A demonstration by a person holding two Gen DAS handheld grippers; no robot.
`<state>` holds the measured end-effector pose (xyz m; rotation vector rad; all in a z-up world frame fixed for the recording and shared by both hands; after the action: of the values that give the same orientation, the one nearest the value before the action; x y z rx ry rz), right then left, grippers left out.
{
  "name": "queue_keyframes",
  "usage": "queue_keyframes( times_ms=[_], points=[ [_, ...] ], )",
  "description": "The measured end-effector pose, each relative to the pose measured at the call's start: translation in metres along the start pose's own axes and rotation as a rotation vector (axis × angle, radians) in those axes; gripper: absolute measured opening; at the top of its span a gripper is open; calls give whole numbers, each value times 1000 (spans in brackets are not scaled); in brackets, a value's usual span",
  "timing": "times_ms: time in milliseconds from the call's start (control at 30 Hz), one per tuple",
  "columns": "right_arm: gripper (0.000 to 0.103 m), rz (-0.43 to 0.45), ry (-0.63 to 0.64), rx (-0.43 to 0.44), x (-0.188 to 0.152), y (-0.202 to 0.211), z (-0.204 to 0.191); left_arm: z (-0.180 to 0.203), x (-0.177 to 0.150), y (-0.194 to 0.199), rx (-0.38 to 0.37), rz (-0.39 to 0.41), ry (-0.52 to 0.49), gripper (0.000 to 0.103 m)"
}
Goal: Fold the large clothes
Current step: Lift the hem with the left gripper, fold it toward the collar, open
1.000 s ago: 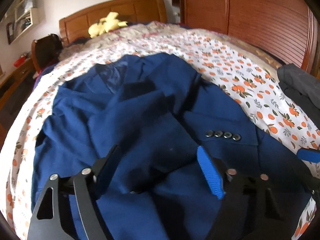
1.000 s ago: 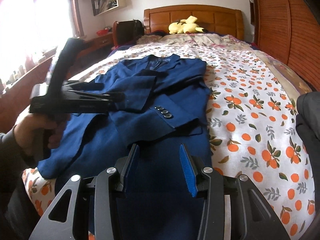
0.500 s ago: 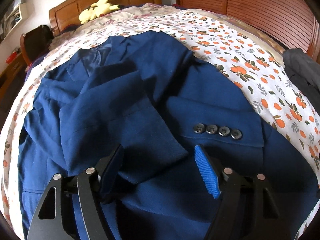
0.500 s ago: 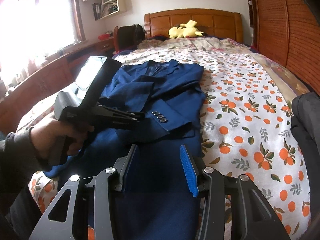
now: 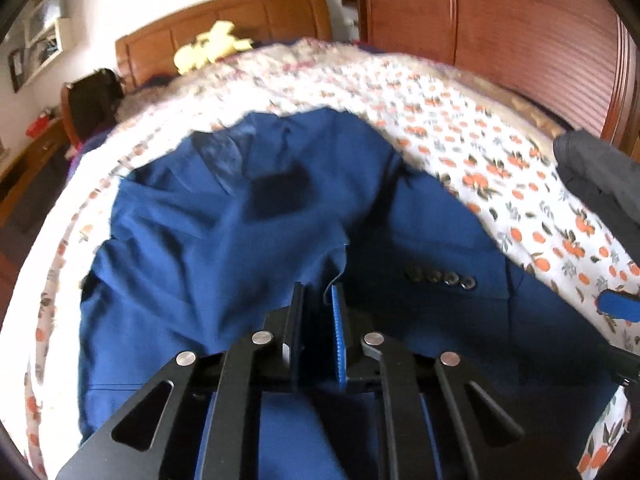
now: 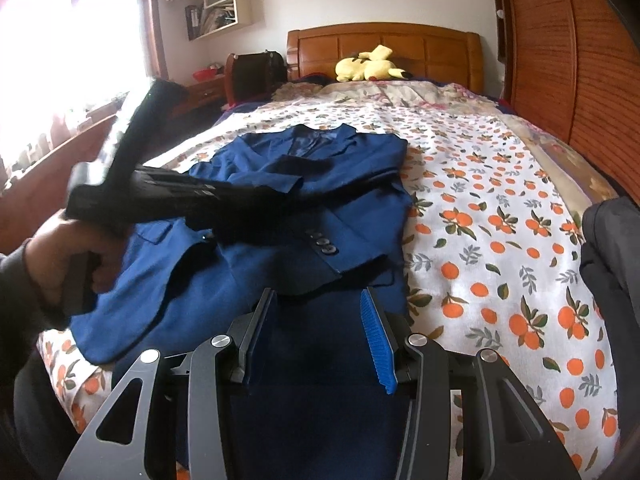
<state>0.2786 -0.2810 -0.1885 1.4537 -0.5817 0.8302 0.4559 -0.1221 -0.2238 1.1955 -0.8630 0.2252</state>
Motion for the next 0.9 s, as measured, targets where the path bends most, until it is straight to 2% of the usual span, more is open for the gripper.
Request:
queue_keyframes(
  times_ms=[267, 367, 500, 667, 900],
  points=[
    [42, 9, 9, -12, 8, -6, -17, -38, -7, 66, 85, 103, 8, 13],
    [42, 1, 14, -18, 8, -12, -23, -59, -22, 72, 110, 92, 48, 14],
    [42, -13, 32, -32, 6, -21, -32, -82, -49, 80, 103, 85, 109, 16],
    [42, -25, 46, -39, 5, -29, -40, -87, -77, 87, 114, 73, 112, 18],
    [42, -28, 67, -32, 6, -33, -51, -87, -110, 94, 89, 62, 135, 18]
  ],
)
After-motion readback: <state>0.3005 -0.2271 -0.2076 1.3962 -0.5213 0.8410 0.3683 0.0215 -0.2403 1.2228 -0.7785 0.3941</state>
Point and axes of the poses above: each gripper's, at about its wrist camera, not at the fingertips, and y roughly against the way its jaws point, z to its right, x to its top, the point moved 8 cm from there along -y, roughly the way its jaws point, and after that the axes turned 15 degrees about -x, right-handed, at the moved point
